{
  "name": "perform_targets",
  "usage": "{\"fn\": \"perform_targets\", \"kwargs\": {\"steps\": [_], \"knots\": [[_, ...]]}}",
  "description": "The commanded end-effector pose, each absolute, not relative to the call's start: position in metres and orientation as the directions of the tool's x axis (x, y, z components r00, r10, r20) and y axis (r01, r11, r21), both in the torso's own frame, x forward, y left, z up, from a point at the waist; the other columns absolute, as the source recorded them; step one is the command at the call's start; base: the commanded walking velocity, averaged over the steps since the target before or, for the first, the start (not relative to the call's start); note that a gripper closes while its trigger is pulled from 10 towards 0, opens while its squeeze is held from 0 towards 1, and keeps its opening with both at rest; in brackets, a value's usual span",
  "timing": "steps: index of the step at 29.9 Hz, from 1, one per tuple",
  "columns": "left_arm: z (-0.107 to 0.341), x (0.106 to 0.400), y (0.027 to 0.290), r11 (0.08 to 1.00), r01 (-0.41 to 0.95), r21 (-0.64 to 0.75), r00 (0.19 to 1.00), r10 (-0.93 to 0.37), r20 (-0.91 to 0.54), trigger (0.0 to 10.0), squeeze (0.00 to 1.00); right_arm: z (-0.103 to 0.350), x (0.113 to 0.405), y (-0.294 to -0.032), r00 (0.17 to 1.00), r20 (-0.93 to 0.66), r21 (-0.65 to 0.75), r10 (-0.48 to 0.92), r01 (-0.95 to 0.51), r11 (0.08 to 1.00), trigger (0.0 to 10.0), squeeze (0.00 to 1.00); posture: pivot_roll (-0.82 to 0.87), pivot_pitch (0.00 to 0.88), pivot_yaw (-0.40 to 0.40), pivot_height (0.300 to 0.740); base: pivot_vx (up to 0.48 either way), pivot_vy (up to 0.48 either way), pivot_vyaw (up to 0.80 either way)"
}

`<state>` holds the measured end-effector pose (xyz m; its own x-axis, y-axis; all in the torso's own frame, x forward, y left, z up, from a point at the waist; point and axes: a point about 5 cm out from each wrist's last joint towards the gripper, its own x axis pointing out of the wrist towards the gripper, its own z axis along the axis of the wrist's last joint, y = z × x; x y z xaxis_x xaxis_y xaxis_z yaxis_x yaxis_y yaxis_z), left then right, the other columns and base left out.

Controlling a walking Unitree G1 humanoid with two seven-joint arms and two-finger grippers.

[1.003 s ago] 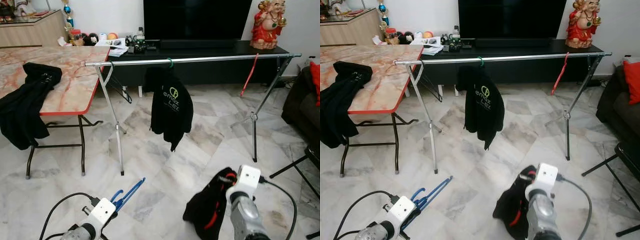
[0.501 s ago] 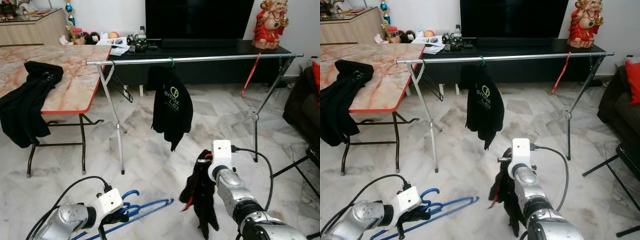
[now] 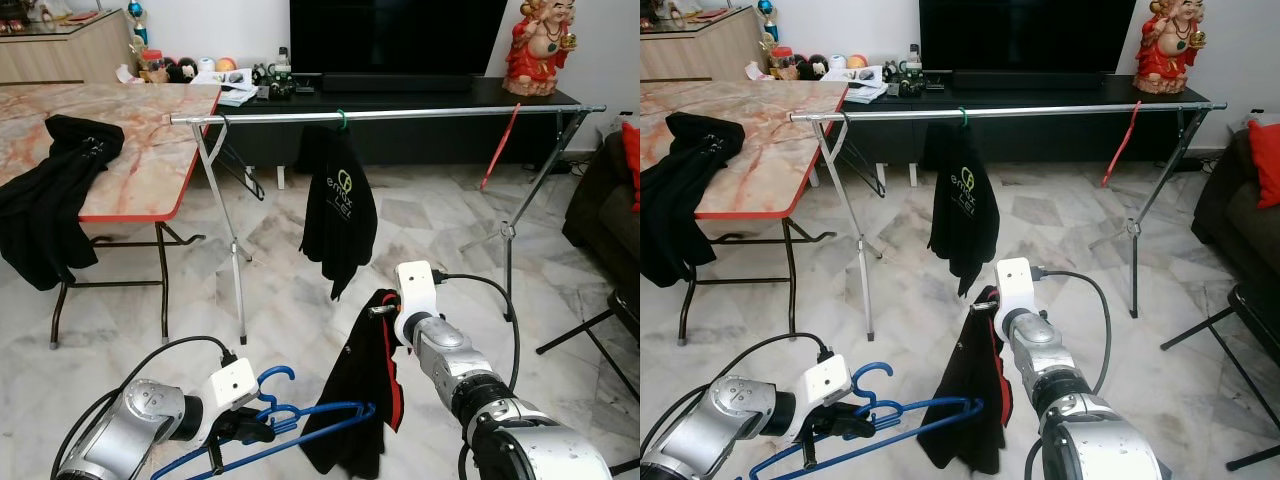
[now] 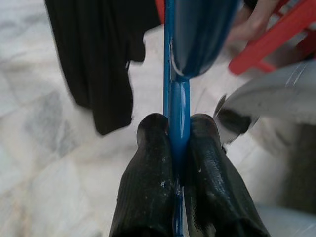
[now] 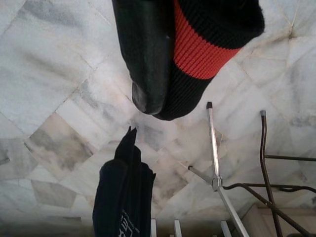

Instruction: Hang hanger

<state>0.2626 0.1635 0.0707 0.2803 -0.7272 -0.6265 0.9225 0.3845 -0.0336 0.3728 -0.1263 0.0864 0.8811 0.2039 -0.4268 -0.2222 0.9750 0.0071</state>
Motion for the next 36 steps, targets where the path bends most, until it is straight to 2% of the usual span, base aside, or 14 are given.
{"fn": "perform_targets", "kwargs": {"steps": [1,5,9,11,15,20,23,24,36], "knots": [[0.083,0.272,0.159,0.403,0.915,0.004,0.328,-0.739,-0.589,10.0,0.00,0.089,0.374,-0.120,0.862,-0.437,0.014,0.257,-0.280,0.960,10.0,0.00,0.16,0.000,-0.038,0.740,0.000,0.000,0.00],[0.089,0.277,0.150,0.430,0.903,0.011,0.369,-0.760,-0.535,10.0,0.00,0.086,0.371,-0.112,0.833,-0.462,-0.100,0.305,-0.391,0.915,10.0,0.00,0.17,0.000,-0.039,0.740,0.000,0.000,0.00],[0.094,0.275,0.143,0.420,0.907,-0.018,0.353,-0.783,-0.512,10.0,0.00,0.082,0.369,-0.112,0.830,-0.477,-0.098,0.289,-0.377,0.921,10.0,0.00,0.17,0.000,-0.047,0.740,0.000,0.000,0.00],[0.095,0.271,0.138,0.402,0.915,-0.039,0.328,-0.796,-0.509,10.0,0.00,0.076,0.366,-0.116,0.829,-0.503,-0.185,0.245,-0.380,0.906,10.0,0.00,0.17,0.000,-0.049,0.740,0.000,0.000,0.00],[0.095,0.265,0.134,0.374,0.926,-0.047,0.297,-0.801,-0.520,10.0,0.00,0.071,0.365,-0.128,0.846,-0.509,-0.213,0.161,-0.305,0.928,10.0,0.00,0.18,0.000,-0.054,0.740,0.000,0.000,0.00],[0.091,0.271,0.135,0.438,0.899,0.011,0.378,-0.761,-0.527,10.0,0.00,0.078,0.368,-0.127,0.862,-0.478,-0.138,0.170,-0.265,0.954,10.0,0.00,0.18,0.000,-0.053,0.740,0.000,0.000,0.00],[0.088,0.274,0.137,0.469,0.882,0.044,0.417,-0.734,-0.536,10.0,0.00,0.079,0.369,-0.127,0.863,-0.473,-0.145,0.177,-0.274,0.951,10.0,0.00,0.18,0.000,-0.053,0.740,0.000,0.000,0.00],[0.085,0.278,0.141,0.494,0.865,0.093,0.457,-0.697,-0.553,10.0,0.00,0.079,0.369,-0.127,0.864,-0.471,-0.144,0.178,-0.274,0.951,10.0,0.00,0.17,0.000,-0.052,0.740,0.000,0.000,0.00],[0.082,0.284,0.146,0.536,0.833,0.140,0.514,-0.654,-0.556,10.0,0.00,0.080,0.369,-0.131,0.869,-0.463,-0.121,0.174,-0.256,0.959,10.0,0.00,0.17,0.000,-0.053,0.740,0.000,0.000,0.00]]}}
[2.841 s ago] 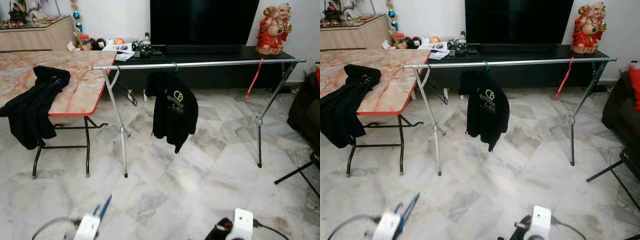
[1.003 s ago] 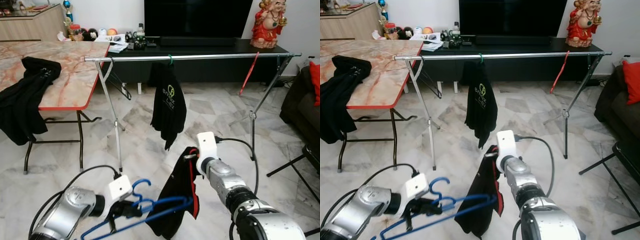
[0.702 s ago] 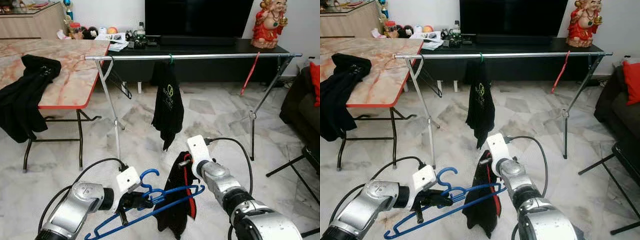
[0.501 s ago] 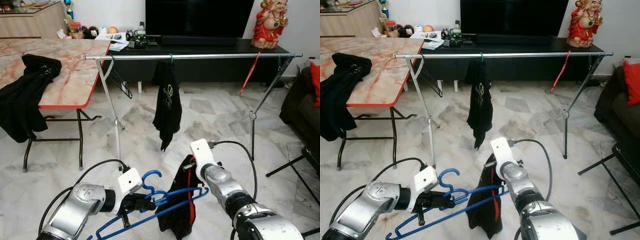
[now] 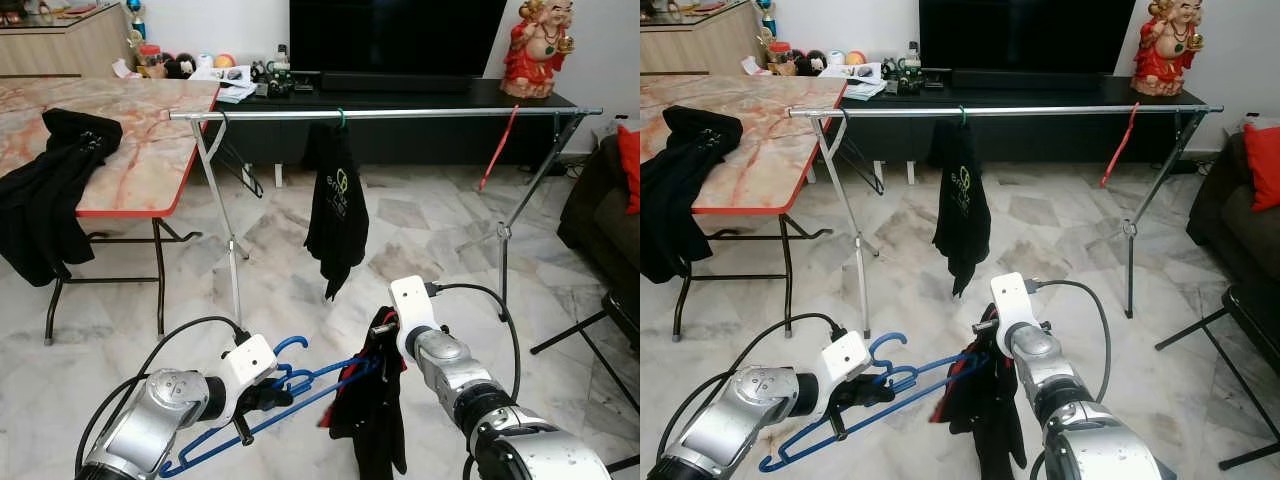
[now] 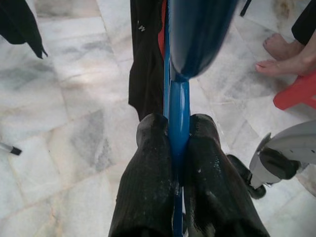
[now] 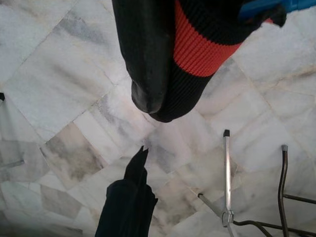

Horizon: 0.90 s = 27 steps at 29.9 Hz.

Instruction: Hang hanger

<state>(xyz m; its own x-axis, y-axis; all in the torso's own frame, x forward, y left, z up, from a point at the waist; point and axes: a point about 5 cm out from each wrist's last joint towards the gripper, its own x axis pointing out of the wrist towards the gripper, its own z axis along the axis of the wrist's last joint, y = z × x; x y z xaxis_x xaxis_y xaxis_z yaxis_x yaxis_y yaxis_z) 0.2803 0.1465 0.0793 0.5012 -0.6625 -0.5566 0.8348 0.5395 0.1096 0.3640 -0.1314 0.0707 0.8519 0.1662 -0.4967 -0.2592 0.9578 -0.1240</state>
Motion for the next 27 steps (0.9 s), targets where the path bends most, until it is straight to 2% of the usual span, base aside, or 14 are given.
{"fn": "perform_targets", "kwargs": {"steps": [1,8,16,23,27], "knots": [[0.084,0.285,0.144,0.541,0.830,0.134,0.520,-0.663,-0.540,10.0,0.00,0.080,0.369,-0.129,0.867,-0.461,-0.108,0.188,-0.265,0.958,10.0,0.00,0.17,0.000,-0.054,0.740,0.000,0.000,0.00],[0.087,0.285,0.137,0.540,0.837,0.094,0.507,-0.699,-0.505,10.0,0.00,0.082,0.370,-0.126,0.873,-0.446,-0.087,0.197,-0.261,0.961,10.0,0.00,0.17,0.000,-0.055,0.740,0.000,0.000,0.00],[0.092,0.301,0.141,0.640,0.743,0.198,0.646,-0.607,-0.462,10.0,0.00,0.092,0.376,-0.123,0.884,-0.411,-0.019,0.224,-0.254,0.967,10.0,0.00,0.17,0.000,-0.056,0.740,0.000,0.000,0.00],[0.091,0.299,0.134,0.626,0.761,0.171,0.625,-0.636,-0.453,10.0,0.00,0.090,0.374,-0.126,0.886,-0.405,-0.035,0.226,-0.262,0.964,10.0,0.00,0.16,0.000,-0.050,0.740,0.000,0.000,0.00],[0.092,0.299,0.130,0.617,0.772,0.149,0.611,-0.658,-0.441,10.0,0.00,0.100,0.378,-0.121,0.889,-0.366,-0.016,0.274,-0.301,0.954,10.0,0.00,0.15,0.002,-0.049,0.740,0.000,0.000,0.00]]}}
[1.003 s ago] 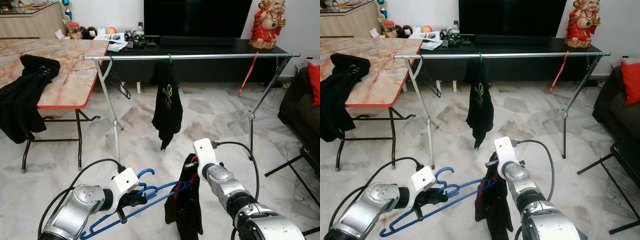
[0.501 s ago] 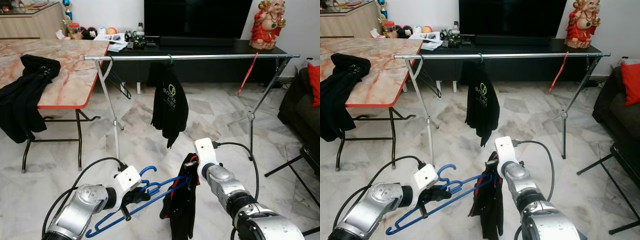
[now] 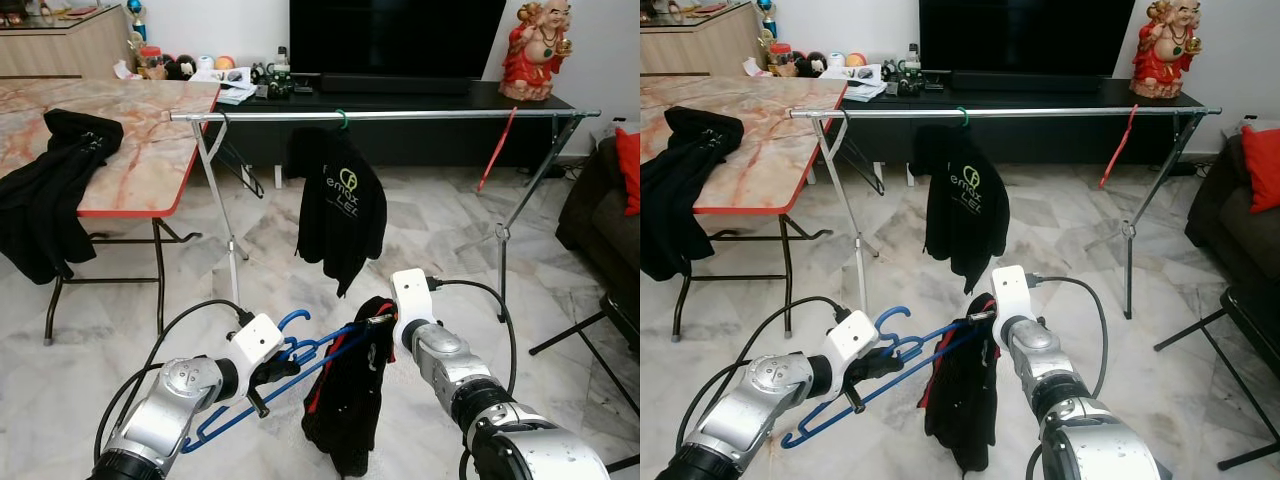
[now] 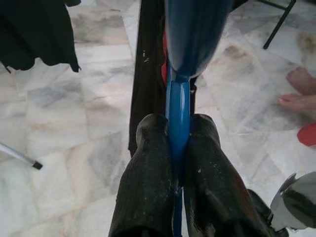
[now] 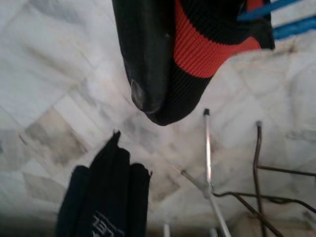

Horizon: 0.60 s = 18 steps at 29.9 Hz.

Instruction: Hang hanger

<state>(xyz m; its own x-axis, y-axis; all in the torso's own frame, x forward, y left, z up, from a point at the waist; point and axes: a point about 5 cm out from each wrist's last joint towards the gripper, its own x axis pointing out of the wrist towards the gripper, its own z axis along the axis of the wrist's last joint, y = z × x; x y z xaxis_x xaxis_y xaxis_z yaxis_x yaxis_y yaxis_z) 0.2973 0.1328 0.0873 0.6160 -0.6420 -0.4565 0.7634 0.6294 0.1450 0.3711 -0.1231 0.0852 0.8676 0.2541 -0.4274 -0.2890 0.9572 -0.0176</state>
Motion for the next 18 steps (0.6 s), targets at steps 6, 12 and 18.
{"fn": "perform_targets", "kwargs": {"steps": [6,12,18], "knots": [[0.090,0.304,0.132,0.647,0.737,0.195,0.654,-0.612,-0.444,10.0,0.00,0.114,0.385,-0.120,0.903,-0.329,-0.045,0.278,-0.309,0.950,10.0,0.00,0.14,0.000,-0.052,0.740,0.000,0.000,0.00],[0.092,0.307,0.134,0.662,0.720,0.210,0.676,-0.600,-0.428,10.0,0.00,0.111,0.384,-0.126,0.907,-0.340,-0.071,0.247,-0.287,0.955,10.0,0.00,0.15,0.000,-0.054,0.740,0.000,0.000,0.00],[0.091,0.297,0.132,0.617,0.774,0.142,0.611,-0.669,-0.422,10.0,0.00,0.117,0.384,-0.114,0.881,-0.316,-0.080,0.351,-0.393,0.916,10.0,0.00,0.14,0.000,-0.049,0.740,0.000,0.000,0.00]]}}
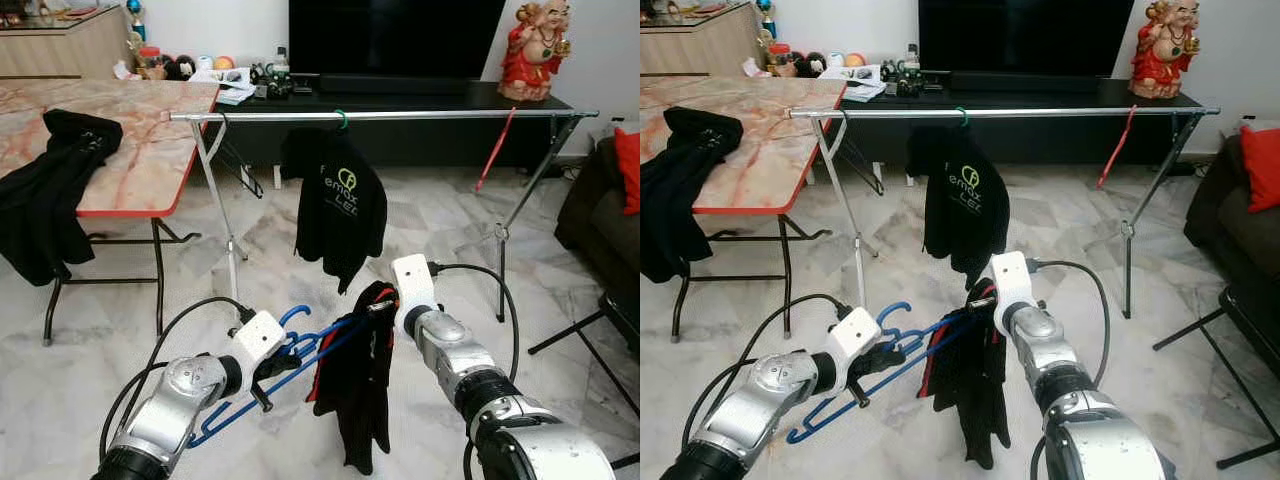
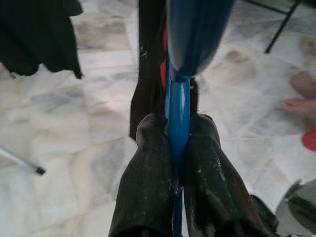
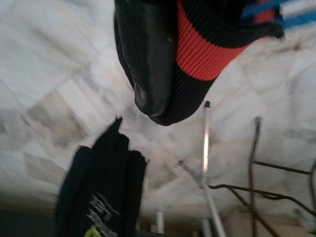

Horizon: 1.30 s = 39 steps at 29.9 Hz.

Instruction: Hang hanger

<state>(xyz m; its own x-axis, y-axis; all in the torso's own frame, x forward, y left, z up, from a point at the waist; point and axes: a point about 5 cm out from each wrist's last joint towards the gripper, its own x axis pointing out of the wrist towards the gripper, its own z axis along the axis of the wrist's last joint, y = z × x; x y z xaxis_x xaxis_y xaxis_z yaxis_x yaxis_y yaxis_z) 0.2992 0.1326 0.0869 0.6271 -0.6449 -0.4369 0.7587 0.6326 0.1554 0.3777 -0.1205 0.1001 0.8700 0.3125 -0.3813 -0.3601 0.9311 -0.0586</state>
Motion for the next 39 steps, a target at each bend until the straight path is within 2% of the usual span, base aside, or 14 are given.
{"fn": "perform_targets", "kwargs": {"steps": [1,5,7,10,15,20,23,28,35,37,39], "knots": [[0.092,0.294,0.130,0.604,0.790,0.110,0.589,-0.696,-0.410,10.0,0.00,0.119,0.385,-0.113,0.878,-0.308,-0.081,0.366,-0.407,0.910,10.0,0.00,0.15,0.000,-0.050,0.740,0.000,0.000,0.00],[0.097,0.290,0.125,0.569,0.820,0.058,0.544,-0.746,-0.383,10.0,0.00,0.122,0.385,-0.112,0.863,-0.312,-0.098,0.398,-0.446,0.890,10.0,0.00,0.15,0.000,-0.051,0.740,0.000,0.000,0.00],[0.099,0.291,0.124,0.575,0.816,0.067,0.555,-0.744,-0.373,10.0,0.00,0.122,0.385,-0.110,0.847,-0.321,-0.102,0.423,-0.475,0.874,10.0,0.00,0.15,0.000,-0.052,0.740,0.000,0.000,0.00],[0.098,0.300,0.126,0.622,0.773,0.128,0.617,-0.689,-0.381,10.0,0.00,0.124,0.384,-0.107,0.827,-0.319,-0.095,0.464,-0.515,0.852,10.0,0.00,0.14,0.000,-0.051,0.740,0.000,0.000,0.00],[0.097,0.307,0.130,0.666,0.725,0.176,0.674,-0.633,-0.381,10.0,0.00,0.127,0.383,-0.103,0.802,-0.297,-0.025,0.519,-0.549,0.835,10.0,0.00,0.14,0.000,-0.049,0.740,0.000,0.000,0.00],[0.094,0.309,0.133,0.678,0.707,0.201,0.689,-0.597,-0.412,10.0,0.00,0.130,0.382,-0.103,0.791,-0.268,0.013,0.550,-0.567,0.823,10.0,0.00,0.13,0.000,-0.047,0.740,0.000,0.000,0.00],[0.085,0.306,0.138,0.670,0.712,0.211,0.674,-0.569,-0.471,10.0,0.00,0.120,0.382,-0.118,0.856,-0.300,-0.034,0.421,-0.451,0.892,10.0,0.00,0.13,0.000,-0.048,0.740,0.000,0.000,0.00],[0.082,0.307,0.141,0.681,0.695,0.229,0.691,-0.545,-0.474,10.0,0.00,0.110,0.379,-0.132,0.877,-0.343,-0.071,0.336,-0.381,0.922,10.0,0.00,0.14,0.000,-0.053,0.740,0.000,0.000,0.00],[0.087,0.309,0.138,0.693,0.686,0.220,0.704,-0.557,-0.440,10.0,0.00,0.114,0.378,-0.120,0.858,-0.318,-0.045,0.404,-0.439,0.897,10.0,0.00,0.14,0.000,-0.055,0.740,0.000,0.000,0.00],[0.090,0.310,0.133,0.693,0.694,0.195,0.698,-0.583,-0.415,10.0,0.00,0.123,0.377,-0.106,0.822,-0.252,-0.018,0.510,-0.531,0.847,10.0,0.00,0.14,0.000,-0.054,0.740,0.000,0.000,0.00],[0.091,0.310,0.131,0.689,0.701,0.183,0.692,-0.596,-0.406,10.0,0.00,0.126,0.376,-0.102,0.805,-0.229,0.005,0.547,-0.561,0.828,10.0,0.00,0.14,0.000,-0.054,0.740,0.000,0.000,0.00]]}}
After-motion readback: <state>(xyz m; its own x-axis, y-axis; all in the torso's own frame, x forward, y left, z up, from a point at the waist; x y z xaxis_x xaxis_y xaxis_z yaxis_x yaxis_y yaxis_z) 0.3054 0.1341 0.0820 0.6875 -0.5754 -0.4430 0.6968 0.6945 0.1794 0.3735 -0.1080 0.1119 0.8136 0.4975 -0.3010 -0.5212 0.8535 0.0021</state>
